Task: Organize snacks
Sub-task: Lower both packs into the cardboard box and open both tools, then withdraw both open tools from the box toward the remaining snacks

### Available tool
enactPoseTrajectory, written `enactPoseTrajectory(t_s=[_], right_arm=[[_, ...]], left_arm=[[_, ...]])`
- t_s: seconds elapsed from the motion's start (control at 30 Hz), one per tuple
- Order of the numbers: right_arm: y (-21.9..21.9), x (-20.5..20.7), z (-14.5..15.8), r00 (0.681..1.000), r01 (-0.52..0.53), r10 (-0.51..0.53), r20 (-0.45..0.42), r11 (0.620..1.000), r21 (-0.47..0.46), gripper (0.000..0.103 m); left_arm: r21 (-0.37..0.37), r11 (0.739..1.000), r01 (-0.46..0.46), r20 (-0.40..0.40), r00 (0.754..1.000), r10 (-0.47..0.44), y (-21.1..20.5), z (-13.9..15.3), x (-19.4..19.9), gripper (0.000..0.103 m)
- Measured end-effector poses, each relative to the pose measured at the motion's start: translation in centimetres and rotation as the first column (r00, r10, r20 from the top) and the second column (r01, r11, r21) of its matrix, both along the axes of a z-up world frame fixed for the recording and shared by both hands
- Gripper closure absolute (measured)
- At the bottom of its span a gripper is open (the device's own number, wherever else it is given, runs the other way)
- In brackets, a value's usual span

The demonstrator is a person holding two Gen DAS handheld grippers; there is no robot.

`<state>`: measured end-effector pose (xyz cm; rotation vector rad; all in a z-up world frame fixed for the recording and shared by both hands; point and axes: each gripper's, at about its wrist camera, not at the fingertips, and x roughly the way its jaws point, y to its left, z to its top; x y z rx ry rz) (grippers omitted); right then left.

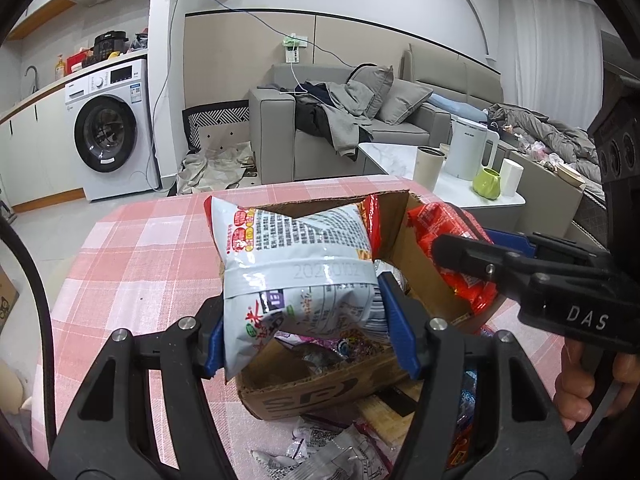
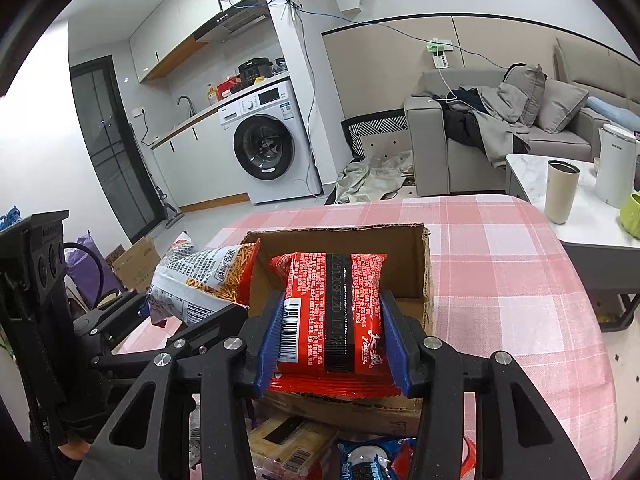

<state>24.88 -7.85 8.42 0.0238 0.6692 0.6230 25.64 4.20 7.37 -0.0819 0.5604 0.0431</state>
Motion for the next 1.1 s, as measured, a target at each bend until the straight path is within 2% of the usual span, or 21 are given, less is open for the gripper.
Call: enactPoseTrajectory(t_s=[0.5,0.63,0.67,0.73,0.8,0.87,0.93,0.97,1.0,1.1], right_arm=[[-0.1,0.9,-0.5,1.0,0.0,0.0,-0.02,1.0,0.018,0.056],[0.0,0.6,-0.5,1.0,-0.002,0.002,-0.008,1.0,0.011,0.056],[0.1,0.4,-0.4,1.0,-0.006,0.006,-0.002,1.0,0.005,0.055],[0.0,0.0,-0.2,1.0,-0.01,0.01,0.008,1.0,-0.007,0.048],[-0.4,-0.3,-0.1,1.0,-0.023,0.023,-0.005,1.0,-0.001,0.03],[-1.0,-0.7,-0.1,0.998,-0.044,0.045,-0.032,0.999,0.029,0.019],[-1.6,-1.4,0.0,0.999,-0.048,0.049,-0.023,0.998,0.049,0.007],[-1.8,-1.8,0.1,0.999,-0.046,0.047,-0.015,0.997,0.055,0.0],[-2.1,-2.3,0.2,0.999,-0.046,0.046,-0.003,0.997,0.056,0.0],[-2.6,-3.3,0.4,0.999,-0.033,0.032,0.023,0.999,0.03,0.0]], left_arm=[[0.002,1.0,-0.013,-0.014,1.0,0.013,0.3,0.1,0.3,0.039],[-0.01,1.0,-0.006,-0.019,1.0,0.006,0.5,0.3,0.0,0.03],[-0.012,1.0,0.0,-0.02,1.0,0.0,0.5,0.3,-0.2,0.023],[-0.003,1.0,0.011,-0.02,1.0,-0.011,0.4,0.6,-0.7,0.021],[0.005,1.0,0.024,-0.026,0.999,-0.024,0.1,0.8,-1.3,0.019],[-0.001,0.999,0.035,-0.031,0.999,-0.035,-0.1,1.0,-2.1,0.018],[-0.013,0.999,0.041,-0.024,0.999,-0.041,-0.1,1.2,-3.2,0.012],[-0.015,0.999,0.04,-0.022,0.999,-0.041,-0.2,1.3,-3.7,0.004],[-0.013,0.999,0.038,-0.02,0.999,-0.038,-0.3,1.4,-4.2,0.001],[-0.008,0.999,0.035,-0.013,0.999,-0.035,-0.6,1.6,-6.0,0.001]])
